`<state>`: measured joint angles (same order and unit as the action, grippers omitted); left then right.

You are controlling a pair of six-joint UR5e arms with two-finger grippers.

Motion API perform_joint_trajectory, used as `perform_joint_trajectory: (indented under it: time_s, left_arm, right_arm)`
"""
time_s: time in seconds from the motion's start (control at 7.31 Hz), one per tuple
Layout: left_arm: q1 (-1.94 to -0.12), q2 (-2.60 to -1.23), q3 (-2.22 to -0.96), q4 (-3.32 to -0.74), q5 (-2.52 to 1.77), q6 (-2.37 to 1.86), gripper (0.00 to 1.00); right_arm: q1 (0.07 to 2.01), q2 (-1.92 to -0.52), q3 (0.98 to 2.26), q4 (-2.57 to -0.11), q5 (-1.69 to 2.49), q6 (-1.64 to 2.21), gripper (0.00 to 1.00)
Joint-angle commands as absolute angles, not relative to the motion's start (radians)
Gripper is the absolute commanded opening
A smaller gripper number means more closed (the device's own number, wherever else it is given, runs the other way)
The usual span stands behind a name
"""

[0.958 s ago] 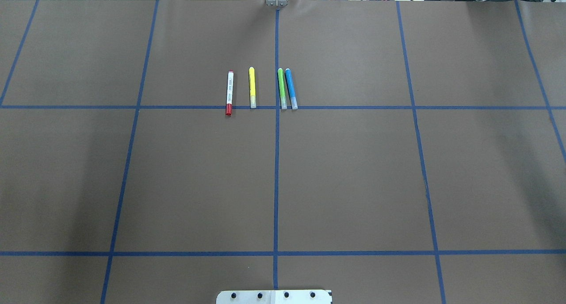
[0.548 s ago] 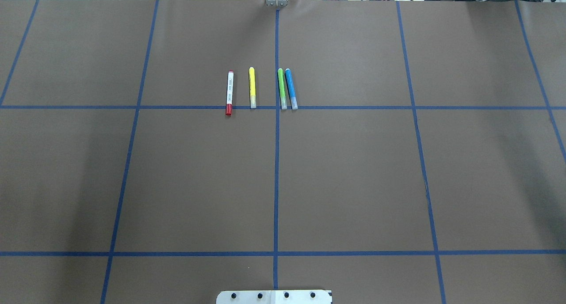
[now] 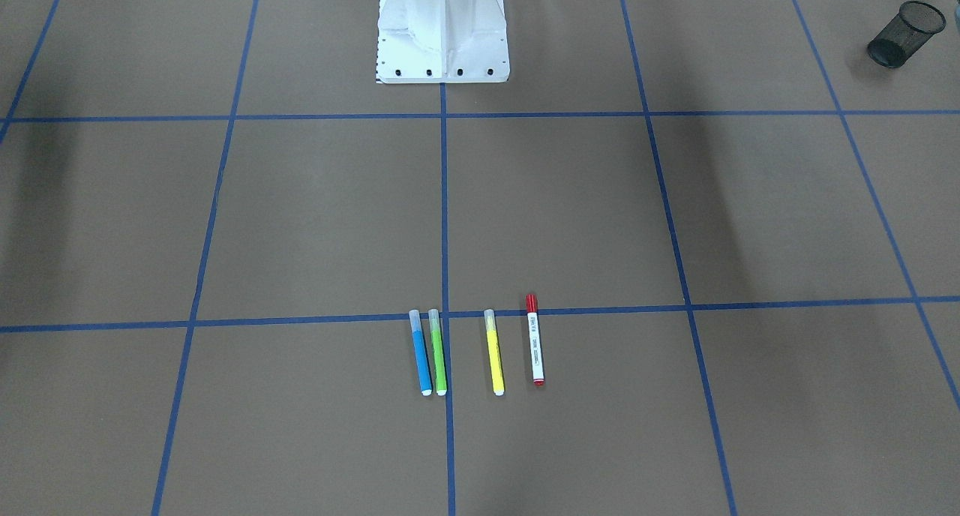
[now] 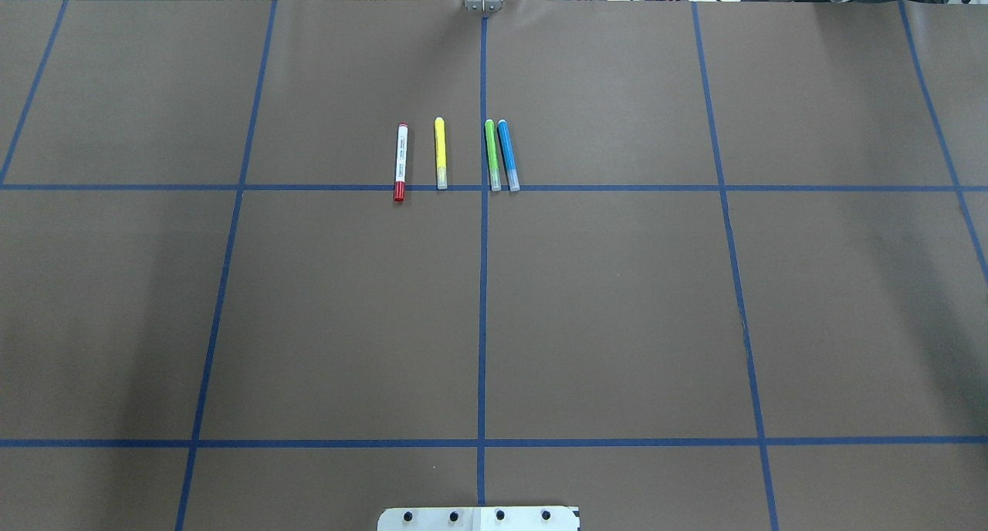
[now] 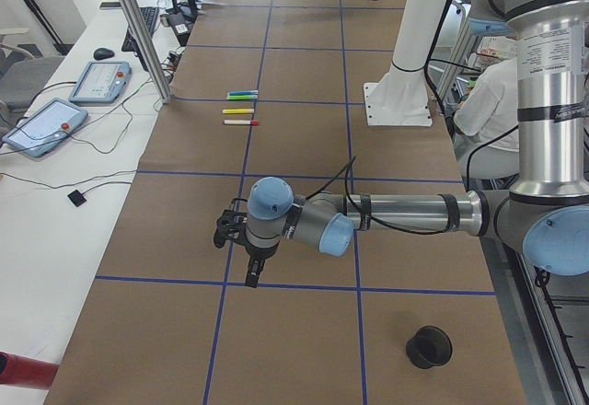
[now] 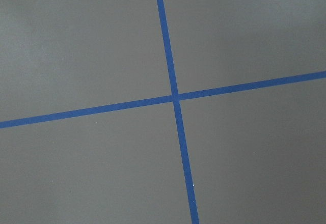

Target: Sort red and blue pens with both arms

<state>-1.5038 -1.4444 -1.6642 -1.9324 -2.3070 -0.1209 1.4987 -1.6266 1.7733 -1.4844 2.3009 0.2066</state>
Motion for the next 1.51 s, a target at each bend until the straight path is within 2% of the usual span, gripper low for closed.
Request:
perform_joint_trajectory:
  time_s: [0.0, 0.82, 1.1, 1.37]
  left_arm:
    - [-1.505, -1.437, -1.681, -1.94, -2.307, -0.121, 1.0]
    - [-1.505, -1.405, -1.669, -1.979, -2.307, -0.118, 1.0]
    - [-1.503, -1.405, -1.667, -2.02, -2.304, -0.123, 1.0]
    - [-1.503, -1.417, -1.667, -2.019, -2.306, -0.139, 1.0]
  right_arm:
    - [1.497, -1.628, 1.77, -1.485, 2.302, 0.21, 1.0]
    - [1.447, -1.623, 1.79, -1.342, 2.394, 0.295, 1.0]
    - [1.363, -1.612, 1.825, -1.331, 2.393, 0.322, 1.0]
    - [1.231, -1.525, 1.868, -1.33, 2.382, 0.569, 1.0]
